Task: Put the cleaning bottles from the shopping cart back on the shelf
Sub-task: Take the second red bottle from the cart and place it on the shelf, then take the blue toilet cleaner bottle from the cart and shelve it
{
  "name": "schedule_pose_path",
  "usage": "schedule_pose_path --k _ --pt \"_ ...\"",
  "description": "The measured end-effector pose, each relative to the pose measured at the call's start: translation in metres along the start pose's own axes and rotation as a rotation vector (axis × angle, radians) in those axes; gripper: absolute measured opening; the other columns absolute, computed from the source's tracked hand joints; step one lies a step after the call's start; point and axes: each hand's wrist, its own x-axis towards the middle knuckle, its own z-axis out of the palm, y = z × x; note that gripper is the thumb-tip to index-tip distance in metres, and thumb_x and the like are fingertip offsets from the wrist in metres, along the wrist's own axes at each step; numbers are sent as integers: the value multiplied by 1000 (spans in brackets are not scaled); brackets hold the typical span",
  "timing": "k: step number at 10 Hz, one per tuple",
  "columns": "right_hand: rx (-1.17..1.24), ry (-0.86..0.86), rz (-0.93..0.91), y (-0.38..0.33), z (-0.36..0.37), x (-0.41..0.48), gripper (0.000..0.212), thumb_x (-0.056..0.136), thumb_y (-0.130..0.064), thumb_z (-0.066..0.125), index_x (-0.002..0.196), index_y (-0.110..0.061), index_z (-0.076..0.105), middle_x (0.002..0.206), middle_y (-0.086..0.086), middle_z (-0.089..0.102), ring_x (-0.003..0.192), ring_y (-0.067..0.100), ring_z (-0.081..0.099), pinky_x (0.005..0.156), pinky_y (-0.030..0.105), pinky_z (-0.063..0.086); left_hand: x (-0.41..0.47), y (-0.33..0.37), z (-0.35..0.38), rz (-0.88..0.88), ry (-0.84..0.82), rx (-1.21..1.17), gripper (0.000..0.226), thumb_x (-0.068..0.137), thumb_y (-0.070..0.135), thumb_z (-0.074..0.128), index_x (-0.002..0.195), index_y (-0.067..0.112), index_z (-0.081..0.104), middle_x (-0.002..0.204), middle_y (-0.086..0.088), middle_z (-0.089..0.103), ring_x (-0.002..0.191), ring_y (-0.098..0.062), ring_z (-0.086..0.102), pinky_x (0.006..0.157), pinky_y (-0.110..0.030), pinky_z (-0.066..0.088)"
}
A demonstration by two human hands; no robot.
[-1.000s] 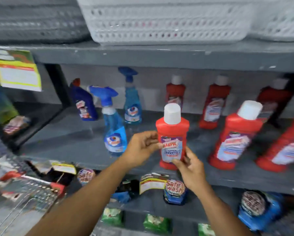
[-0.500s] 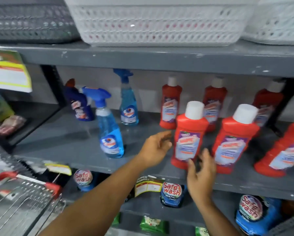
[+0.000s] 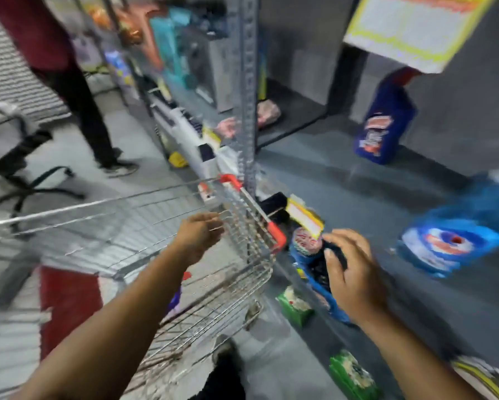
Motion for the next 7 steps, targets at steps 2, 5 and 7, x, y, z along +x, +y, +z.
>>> schedule_pose_path --k 2,5,7 --pt "21 -579 -132 -50 164 95 27 81 -2 63 106 -9 67 114 14 61 107 27 57 94 15 31 57 -47 -149 -331 357 -133 22 93 10 45 73 17 51 69 -4 48 57 -17 50 52 -26 45" --pt "-291 -1415 -11 -63 403 97 32 79 -30 63 109 -18 61 116 11 65 101 28 59 83 32 46 80 -164 -240 -673 449 667 29 85 15 57 107 -3 62 113 -25 67 99 -34 65 78 -37 50" --pt "-218 -1568 561 -28 487 16 18 82 -24 65 93 -21 51 83 4 63 76 18 59 72 25 48 100 -194 -272 -490 176 782 30 72 15 65 102 14 63 88 -9 67 86 -32 67 61 -25 49"
